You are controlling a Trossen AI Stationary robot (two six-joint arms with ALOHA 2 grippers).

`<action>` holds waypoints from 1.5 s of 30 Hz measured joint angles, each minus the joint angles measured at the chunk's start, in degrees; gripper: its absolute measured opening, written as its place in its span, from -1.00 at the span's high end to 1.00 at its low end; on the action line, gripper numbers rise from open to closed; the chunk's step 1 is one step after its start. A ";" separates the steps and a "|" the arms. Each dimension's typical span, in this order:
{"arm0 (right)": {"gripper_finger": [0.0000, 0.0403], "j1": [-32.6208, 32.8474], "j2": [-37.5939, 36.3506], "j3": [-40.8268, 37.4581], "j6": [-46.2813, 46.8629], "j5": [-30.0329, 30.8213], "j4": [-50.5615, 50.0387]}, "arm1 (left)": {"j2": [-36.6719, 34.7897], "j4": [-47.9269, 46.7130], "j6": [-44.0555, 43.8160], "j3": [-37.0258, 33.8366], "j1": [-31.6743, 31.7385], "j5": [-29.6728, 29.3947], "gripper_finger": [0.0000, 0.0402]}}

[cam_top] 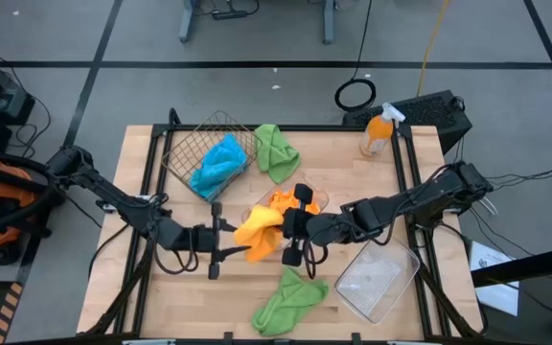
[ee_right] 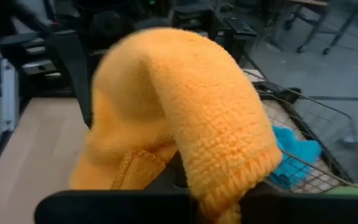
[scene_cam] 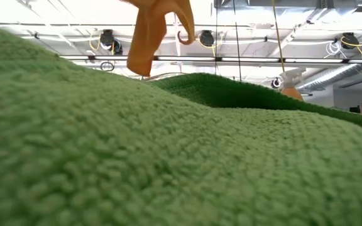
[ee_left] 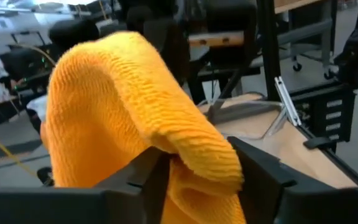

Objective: Sort microfiber towel by color & place in baskets
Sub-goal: Put the yellow towel into the top transparent bin

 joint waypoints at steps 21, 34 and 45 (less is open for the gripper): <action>0.27 3.08 3.36 0.00 1.40 2.98 3.08 | 0.00 2.56 5.83 -0.02 5.77 5.01 0.93; -0.28 3.09 3.30 0.00 -0.03 -3.91 4.61 | 0.00 -0.31 5.71 -0.02 7.52 9.40 0.93; 0.72 2.78 3.30 0.01 -0.16 -2.07 0.54 | -0.12 -2.25 3.19 -0.02 7.46 3.18 0.93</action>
